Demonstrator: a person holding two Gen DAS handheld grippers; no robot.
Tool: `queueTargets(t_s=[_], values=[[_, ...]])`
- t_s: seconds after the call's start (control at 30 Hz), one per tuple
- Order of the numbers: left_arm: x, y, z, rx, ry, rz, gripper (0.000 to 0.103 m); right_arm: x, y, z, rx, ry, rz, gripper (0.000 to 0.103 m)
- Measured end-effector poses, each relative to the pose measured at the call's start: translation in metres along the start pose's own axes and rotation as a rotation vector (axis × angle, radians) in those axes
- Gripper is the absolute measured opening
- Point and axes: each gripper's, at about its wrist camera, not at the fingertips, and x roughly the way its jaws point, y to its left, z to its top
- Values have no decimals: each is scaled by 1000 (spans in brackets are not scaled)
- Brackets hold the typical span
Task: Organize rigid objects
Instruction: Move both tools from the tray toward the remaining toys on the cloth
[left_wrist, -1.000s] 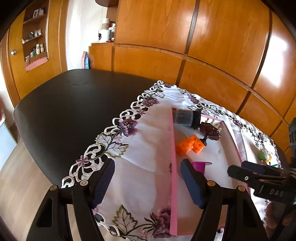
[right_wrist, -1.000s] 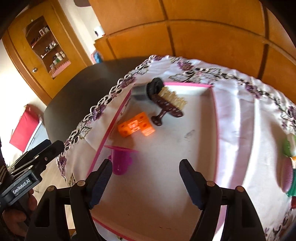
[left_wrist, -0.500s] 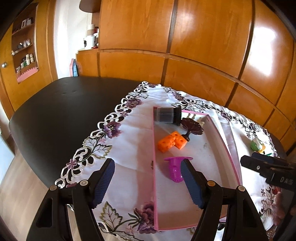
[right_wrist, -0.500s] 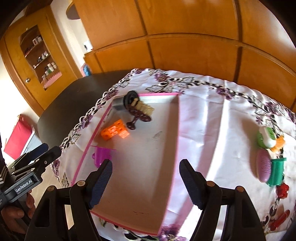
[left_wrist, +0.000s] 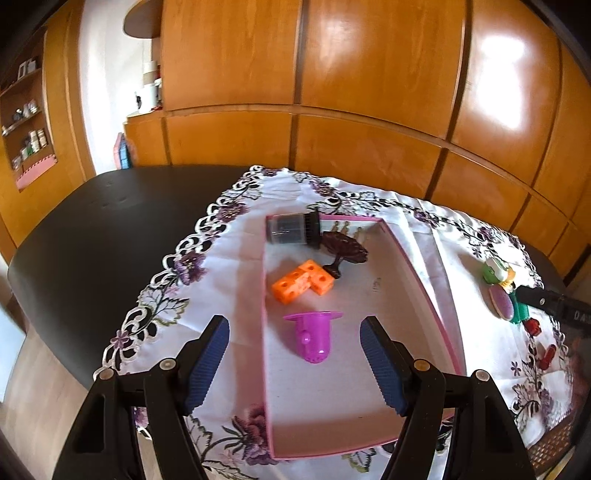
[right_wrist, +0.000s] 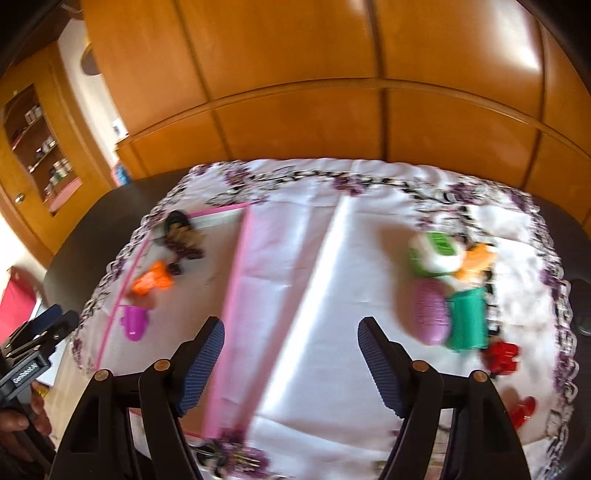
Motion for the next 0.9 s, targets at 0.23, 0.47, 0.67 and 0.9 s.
queueTargets(t_s=[0.23, 0.47, 0.67, 0.9], values=[[0, -22, 3, 52, 2, -30, 74, -28, -74, 3, 121, -52, -142, 76], [2, -48, 6, 103, 11, -68, 74, -50, -152, -4, 286, -102, -279, 76], [9, -75, 7, 155, 38, -119, 74, -53, -208, -26, 521, -136, -251, 76], [20, -114, 6, 238, 73, -185, 74, -70, -207, -31, 544, -253, -230, 76]])
